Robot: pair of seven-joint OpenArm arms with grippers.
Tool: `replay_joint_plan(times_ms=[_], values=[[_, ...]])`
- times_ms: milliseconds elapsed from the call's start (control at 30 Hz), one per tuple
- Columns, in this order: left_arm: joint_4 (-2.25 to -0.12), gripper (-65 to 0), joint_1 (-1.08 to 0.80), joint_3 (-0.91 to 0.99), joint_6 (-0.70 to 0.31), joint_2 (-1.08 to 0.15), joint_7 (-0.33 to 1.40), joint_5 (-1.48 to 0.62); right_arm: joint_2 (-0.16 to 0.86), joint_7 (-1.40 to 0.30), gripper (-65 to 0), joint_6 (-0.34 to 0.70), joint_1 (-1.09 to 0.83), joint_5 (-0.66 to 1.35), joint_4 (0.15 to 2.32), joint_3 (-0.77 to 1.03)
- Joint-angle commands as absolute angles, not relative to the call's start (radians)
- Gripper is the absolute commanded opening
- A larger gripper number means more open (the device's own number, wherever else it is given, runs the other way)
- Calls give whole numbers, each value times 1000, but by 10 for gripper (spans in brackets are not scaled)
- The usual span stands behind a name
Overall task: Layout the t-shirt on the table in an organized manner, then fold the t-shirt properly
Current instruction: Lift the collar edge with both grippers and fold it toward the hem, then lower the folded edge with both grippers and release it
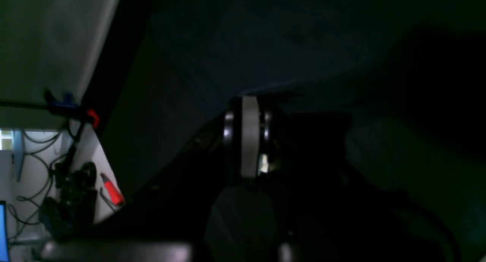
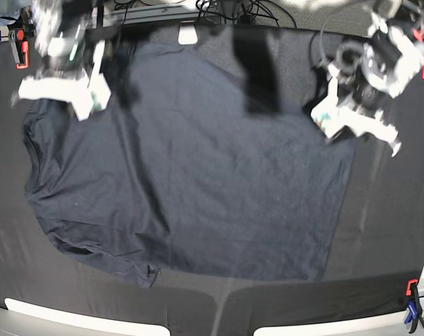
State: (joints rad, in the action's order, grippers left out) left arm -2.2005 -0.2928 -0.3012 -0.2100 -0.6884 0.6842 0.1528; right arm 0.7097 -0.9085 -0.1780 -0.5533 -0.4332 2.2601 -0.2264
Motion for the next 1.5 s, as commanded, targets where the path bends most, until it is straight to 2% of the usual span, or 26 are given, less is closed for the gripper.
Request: replay_joint_plan(times_ms=[0,233,433,533,800,933,1033,1233,1467], values=[[-2216,-650,-274,-295,-194,-698,667,164,723,-885,-650,-170,-533,-435,2277,-197],[-2185,-650,-249,-295,-193,-698,633,163,723,-848,-650,-126,-431,-297,2229,-83],[-1987,-650,-208,-295,-186,-656,591,167,723,-825,-650,-118,-394,-280,2078,-83],[-1884,-650,-148,-295,-137,-612,573,167,723,-826,-650,-118,-364,-281,1971,-83],[-1706,-650,-9,-295,-134,-565,552,163,723,-796,-650,-102,-316,-279,1762,-83],[-1678,-650,9,-295,-134,-566,533,163,723,-794,-650,-88,-300,-275,1755,-84],[-1678,-650,9,-295,-134,-565,450,162,723,-781,-650,-76,-258,-233,1755,-85],[-1666,-650,24,-295,-134,-556,365,163,723,-781,-650,28,-137,-90,1755,-85],[-1464,-650,93,-295,-134,-543,285,163,723,-777,-650,81,-60,-40,1755,-85]])
